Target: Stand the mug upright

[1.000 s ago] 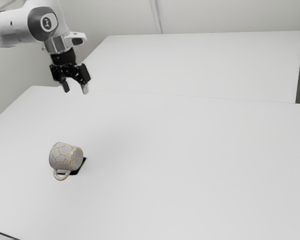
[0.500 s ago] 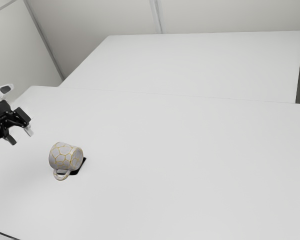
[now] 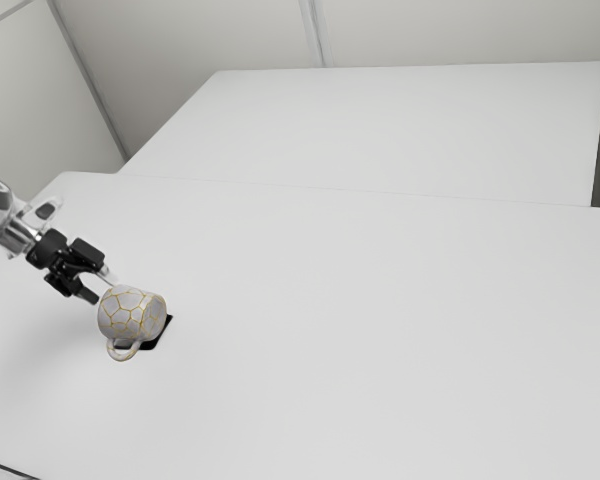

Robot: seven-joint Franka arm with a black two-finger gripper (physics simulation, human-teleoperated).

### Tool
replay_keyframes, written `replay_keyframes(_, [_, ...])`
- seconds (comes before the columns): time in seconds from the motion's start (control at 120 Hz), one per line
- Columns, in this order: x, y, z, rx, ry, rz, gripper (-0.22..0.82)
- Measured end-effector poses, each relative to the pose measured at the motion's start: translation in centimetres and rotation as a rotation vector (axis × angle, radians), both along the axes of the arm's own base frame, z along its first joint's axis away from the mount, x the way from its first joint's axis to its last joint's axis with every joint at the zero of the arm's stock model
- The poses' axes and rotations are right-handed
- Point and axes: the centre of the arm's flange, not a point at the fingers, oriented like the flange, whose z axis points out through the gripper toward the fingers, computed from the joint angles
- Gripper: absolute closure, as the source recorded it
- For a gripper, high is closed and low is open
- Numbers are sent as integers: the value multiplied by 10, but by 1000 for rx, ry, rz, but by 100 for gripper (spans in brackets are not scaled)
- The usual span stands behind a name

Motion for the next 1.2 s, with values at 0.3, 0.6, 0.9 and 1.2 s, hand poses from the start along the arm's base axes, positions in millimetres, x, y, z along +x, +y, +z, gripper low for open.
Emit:
replay_keyframes(0.3, [-13,7,-31,-105,-69,-18,0])
replay_keyframes(0.6, [-22,2,-41,-240,-135,-46,0])
replay_keyframes(0.9, [-26,-1,-49,-318,-180,-69,0])
replay_keyframes(1.2, [-23,-5,-55,-355,-224,-78,0])
